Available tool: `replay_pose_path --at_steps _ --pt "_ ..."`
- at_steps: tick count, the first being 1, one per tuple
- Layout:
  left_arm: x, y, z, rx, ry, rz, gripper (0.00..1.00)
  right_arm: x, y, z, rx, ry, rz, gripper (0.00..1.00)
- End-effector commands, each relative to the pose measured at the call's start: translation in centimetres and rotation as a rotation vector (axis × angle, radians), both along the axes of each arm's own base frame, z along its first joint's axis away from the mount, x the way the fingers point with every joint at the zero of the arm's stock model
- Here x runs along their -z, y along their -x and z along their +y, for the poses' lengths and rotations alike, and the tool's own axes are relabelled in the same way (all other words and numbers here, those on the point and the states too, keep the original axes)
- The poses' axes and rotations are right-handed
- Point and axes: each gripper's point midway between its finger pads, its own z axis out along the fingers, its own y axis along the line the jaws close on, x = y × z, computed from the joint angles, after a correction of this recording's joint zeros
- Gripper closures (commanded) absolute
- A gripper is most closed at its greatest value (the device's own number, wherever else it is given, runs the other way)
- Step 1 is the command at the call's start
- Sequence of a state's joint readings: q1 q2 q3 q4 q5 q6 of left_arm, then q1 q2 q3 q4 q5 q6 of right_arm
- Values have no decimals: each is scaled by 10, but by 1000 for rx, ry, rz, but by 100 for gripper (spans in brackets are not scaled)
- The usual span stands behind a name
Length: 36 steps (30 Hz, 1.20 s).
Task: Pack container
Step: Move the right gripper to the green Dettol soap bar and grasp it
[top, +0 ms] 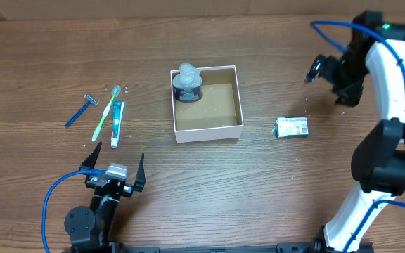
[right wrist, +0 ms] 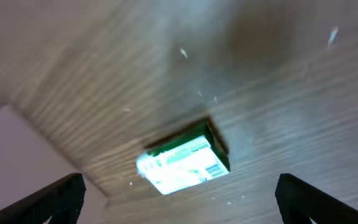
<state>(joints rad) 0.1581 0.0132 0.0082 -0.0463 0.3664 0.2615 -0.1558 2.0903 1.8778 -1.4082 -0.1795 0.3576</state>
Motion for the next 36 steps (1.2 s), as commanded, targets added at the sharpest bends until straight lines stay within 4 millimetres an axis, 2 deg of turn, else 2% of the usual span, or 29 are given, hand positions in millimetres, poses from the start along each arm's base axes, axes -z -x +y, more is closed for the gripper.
replay_pose_path --at_steps 1,3,6,7,9,12,17,23,25,29,31,33,34,36 --pt "0 0 1 -6 14 -1 0 28 25 5 202 -9 136 0" --pt "0 0 1 -6 14 -1 0 41 39 7 315 -7 208 5" --pt "0 0 1 -6 14 -1 0 53 50 10 506 34 284 6" --pt "0 0 1 -6 14 -1 0 63 53 22 556 44 303 6" --pt "0 0 1 -6 14 -1 0 70 53 36 544 50 299 6" --pt "0 0 1 -6 14 -1 0 78 38 66 489 92 212 6" --pt "0 0 1 -6 14 -1 0 80 31 84 525 143 164 6" --pt "0 0 1 -6 14 -1 0 79 55 72 702 240 253 7" --pt "0 0 1 -6 14 -1 0 86 58 69 742 255 251 7" --pt "0 0 1 -6 14 -1 0 107 50 60 748 279 170 7" --pt "0 0 1 -6 14 -1 0 109 42 51 750 317 114 6" --pt "0 0 1 -6 14 -1 0 107 38 39 748 375 70 0" --pt "0 0 1 -6 14 -1 0 106 37 35 732 397 56 0" --pt "0 0 1 -6 14 -1 0 106 29 34 633 403 25 0"
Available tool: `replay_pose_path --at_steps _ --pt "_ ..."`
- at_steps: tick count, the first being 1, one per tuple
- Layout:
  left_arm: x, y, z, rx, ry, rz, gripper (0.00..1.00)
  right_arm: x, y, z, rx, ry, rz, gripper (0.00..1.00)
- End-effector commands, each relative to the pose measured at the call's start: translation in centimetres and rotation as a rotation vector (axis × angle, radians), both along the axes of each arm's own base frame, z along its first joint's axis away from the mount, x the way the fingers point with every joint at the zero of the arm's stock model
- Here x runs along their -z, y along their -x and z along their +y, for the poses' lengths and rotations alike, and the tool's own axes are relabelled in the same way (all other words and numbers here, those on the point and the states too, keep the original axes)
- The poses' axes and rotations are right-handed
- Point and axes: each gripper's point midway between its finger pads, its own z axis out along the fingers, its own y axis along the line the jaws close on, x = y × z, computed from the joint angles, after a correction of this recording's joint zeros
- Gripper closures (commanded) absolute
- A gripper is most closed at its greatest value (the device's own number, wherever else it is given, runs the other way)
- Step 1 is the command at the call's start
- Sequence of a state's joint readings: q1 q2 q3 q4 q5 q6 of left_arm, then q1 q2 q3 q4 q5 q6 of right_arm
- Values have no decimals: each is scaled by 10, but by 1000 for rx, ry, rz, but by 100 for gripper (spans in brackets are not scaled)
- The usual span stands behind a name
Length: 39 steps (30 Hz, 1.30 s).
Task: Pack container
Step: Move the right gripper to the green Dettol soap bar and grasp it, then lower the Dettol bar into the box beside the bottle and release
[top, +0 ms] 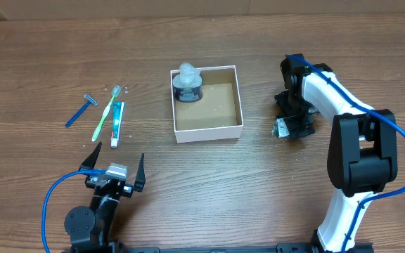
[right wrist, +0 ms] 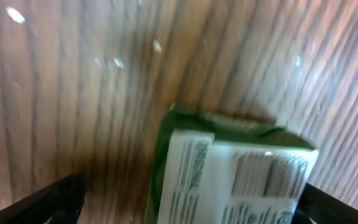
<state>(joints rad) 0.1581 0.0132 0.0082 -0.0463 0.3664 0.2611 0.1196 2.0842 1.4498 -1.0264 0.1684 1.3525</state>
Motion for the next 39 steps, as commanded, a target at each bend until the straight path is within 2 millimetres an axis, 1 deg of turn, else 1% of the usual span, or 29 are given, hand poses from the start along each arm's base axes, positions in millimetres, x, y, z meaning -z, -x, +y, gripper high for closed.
replay_pose_path --at_steps 1,2,3,4,7,8,9,10,11,12,13,15,16,19,20,22,25,26,28,29,30,32,34,35,36,37,38,39 --pt "0 0 1 -6 13 -1 0 2 -8 -14 -160 75 -11 4" --pt "0 0 1 -6 13 -1 0 2 -13 -12 -215 70 -23 10" --pt "0 0 1 -6 13 -1 0 2 -18 -10 -283 63 -34 26" --pt "0 0 1 -6 13 -1 0 2 -22 -8 -334 54 -39 38" --pt "0 0 1 -6 13 -1 0 2 -25 -7 -418 57 -36 54" --pt "0 0 1 -6 13 -1 0 3 -24 -6 -448 50 -31 56" --pt "0 0 1 -6 13 -1 0 3 -24 -2 -487 29 -27 51" --pt "0 0 1 -6 13 -1 0 4 -23 2 -524 3 -25 35" --pt "0 0 1 -6 13 -1 0 5 -21 9 -572 -35 -20 26" --pt "0 0 1 -6 13 -1 0 6 -18 15 -601 -71 -12 21" --pt "0 0 1 -6 13 -1 0 6 -15 17 -612 -88 -2 20" --pt "0 0 1 -6 13 -1 0 6 -10 18 -615 -104 15 20" --pt "0 0 1 -6 13 -1 0 7 -8 18 -615 -105 21 25" --pt "0 0 1 -6 13 -1 0 7 -7 20 -615 -120 24 51" --pt "0 0 1 -6 13 -1 0 7 -6 22 -615 -129 23 57" --pt "0 0 1 -6 13 -1 0 7 -7 22 -619 -130 19 63" --pt "0 0 1 -6 13 -1 0 1 -16 21 -660 -134 -3 64" --pt "0 0 1 -6 13 -1 0 -6 -22 23 -691 -149 -24 64" --pt "0 0 1 -6 13 -1 0 -39 -42 26 -750 -166 -103 64" --pt "0 0 1 -6 13 -1 0 -60 -52 28 -793 -172 -154 64" --pt "0 0 1 -6 13 -1 0 -90 -62 31 -844 -174 -223 64" --pt "0 0 1 -6 13 -1 0 -143 -71 37 -923 -167 -334 63" --pt "0 0 1 -6 13 -1 0 -178 -73 51 -1002 -198 -431 63" --pt "0 0 1 -6 13 -1 0 -205 -71 70 -1081 -238 -517 63" --pt "0 0 1 -6 13 -1 0 -223 -68 88 -1150 -270 -583 63" --pt "0 0 1 -6 13 -1 0 -234 -64 106 -1203 -300 -627 63" --pt "0 0 1 -6 13 -1 0 -238 -62 120 -1249 -318 -649 64" --pt "0 0 1 -6 13 -1 0 -237 -59 139 -1295 -323 -653 63"
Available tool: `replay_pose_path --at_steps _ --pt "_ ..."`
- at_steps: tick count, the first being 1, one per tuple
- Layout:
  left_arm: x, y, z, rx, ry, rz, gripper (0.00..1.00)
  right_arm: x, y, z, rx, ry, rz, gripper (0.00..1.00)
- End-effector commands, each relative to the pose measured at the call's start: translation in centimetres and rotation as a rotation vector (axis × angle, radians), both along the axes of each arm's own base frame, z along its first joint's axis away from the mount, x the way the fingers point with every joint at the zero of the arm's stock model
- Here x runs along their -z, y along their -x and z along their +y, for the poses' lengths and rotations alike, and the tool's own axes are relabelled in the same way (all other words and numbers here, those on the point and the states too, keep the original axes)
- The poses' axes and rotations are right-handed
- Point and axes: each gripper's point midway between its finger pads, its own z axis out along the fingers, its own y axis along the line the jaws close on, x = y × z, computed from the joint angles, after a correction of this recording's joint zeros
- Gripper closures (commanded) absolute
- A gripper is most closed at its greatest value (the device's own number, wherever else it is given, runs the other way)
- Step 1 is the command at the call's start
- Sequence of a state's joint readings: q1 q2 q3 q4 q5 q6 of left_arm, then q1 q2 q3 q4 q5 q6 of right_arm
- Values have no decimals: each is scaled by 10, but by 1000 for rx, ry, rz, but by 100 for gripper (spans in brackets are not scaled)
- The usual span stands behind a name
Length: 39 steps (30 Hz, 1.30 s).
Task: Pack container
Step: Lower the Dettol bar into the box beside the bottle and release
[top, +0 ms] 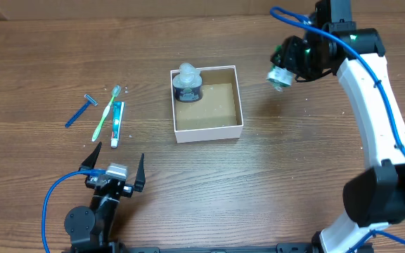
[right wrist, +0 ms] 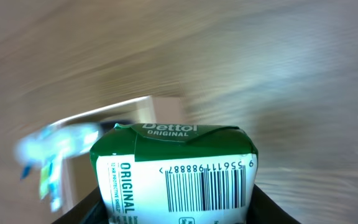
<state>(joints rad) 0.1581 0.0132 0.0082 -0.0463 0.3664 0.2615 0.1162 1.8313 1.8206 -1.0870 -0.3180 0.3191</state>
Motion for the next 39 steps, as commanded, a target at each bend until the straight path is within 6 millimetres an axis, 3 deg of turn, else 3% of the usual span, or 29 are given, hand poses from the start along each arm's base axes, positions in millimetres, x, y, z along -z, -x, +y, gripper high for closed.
replay_pose_path --at_steps 1,6,9,12,17,24,31,39 --pt "0 0 1 -6 14 -1 0 -15 11 59 -194 -48 -69 64" --pt "0 0 1 -6 14 -1 0 21 13 102 -195 82 -65 63" --pt "0 0 1 -6 14 -1 0 46 4 107 -114 174 -50 64" --pt "0 0 1 -6 14 -1 0 71 -5 99 -15 234 -14 67" --pt "0 0 1 -6 14 -1 0 105 -6 107 -35 254 48 67" --pt "0 0 1 -6 14 -1 0 123 -5 127 -72 256 43 66" --pt "0 0 1 -6 14 -1 0 147 -9 124 -61 266 7 67" --pt "0 0 1 -6 14 -1 0 153 -19 126 -76 273 -59 67"
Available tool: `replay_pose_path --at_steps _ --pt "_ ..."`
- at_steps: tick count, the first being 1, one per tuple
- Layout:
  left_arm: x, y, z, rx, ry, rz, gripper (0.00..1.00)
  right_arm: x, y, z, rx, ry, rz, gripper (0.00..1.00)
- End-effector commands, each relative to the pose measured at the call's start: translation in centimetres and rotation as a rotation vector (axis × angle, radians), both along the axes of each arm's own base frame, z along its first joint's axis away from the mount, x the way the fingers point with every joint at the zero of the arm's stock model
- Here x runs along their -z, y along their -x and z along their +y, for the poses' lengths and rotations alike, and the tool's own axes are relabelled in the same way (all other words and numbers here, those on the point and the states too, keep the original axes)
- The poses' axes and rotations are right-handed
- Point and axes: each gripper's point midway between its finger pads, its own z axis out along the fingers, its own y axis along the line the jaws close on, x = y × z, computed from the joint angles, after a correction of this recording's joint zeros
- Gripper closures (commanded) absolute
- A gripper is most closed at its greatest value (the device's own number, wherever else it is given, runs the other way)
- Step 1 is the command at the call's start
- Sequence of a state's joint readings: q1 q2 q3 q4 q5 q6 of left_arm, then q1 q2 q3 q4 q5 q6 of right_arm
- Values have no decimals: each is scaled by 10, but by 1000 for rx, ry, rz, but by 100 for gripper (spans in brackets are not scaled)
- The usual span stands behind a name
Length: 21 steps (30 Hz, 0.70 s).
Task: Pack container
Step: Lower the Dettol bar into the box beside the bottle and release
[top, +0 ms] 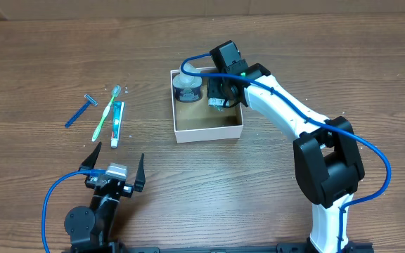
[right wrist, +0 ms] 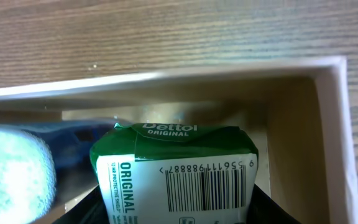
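Note:
A green and white Dettol soap bar (right wrist: 174,174) is clamped in my right gripper (top: 220,98), which is shut on it inside the white open box (top: 238,97), at the back middle. A clear-capped dark jar (top: 187,84) stands in the box's back left corner, just left of the soap; in the right wrist view the jar (right wrist: 14,165) is a pale blur at the left. On the table to the left lie a blue razor (top: 81,110), a green toothbrush (top: 106,112) and a small toothpaste tube (top: 117,124). My left gripper (top: 115,166) rests open at the near edge.
The box's right wall (right wrist: 337,124) rises close beside the soap. Bare wooden table lies right of the box and between the box and the left arm.
My right gripper, with the soap in it, was above the table right of the box; now it is down inside the box beside the jar. The left arm has not moved.
The soap lay on the table right of the box with my right gripper open above it. Then the gripper was down around the soap. Then it held the soap in the air right of the box, and now holds it inside the box.

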<state>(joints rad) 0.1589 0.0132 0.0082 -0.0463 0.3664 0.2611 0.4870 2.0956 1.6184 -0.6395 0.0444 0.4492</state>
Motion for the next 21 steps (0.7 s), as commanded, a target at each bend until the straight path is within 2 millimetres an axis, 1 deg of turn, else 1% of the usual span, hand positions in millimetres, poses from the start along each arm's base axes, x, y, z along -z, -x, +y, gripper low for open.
replay_pose_path --at_steps 1,3,6,8,14,15,18,21 --pt "0 0 1 -5 13 -1 0 0 -2 -4 -1 23 -23 66" --pt "0 0 1 -5 13 -1 0 0 -2 -4 -1 23 -22 57" --pt "0 0 1 -5 13 -1 0 0 -2 -4 0 23 -22 56" --pt "0 0 1 -5 13 -1 0 0 -2 -4 0 23 -22 49" --pt "0 0 1 -5 13 -1 0 -1 -3 -3 0 20 -28 47" --pt "0 0 1 -5 13 -1 0 -1 -3 -3 0 20 -27 43" --pt "0 0 1 -5 13 -1 0 -1 -3 -3 -1 20 -27 38" --pt "0 0 1 -5 13 -1 0 -2 -5 -3 -4 18 -35 37"
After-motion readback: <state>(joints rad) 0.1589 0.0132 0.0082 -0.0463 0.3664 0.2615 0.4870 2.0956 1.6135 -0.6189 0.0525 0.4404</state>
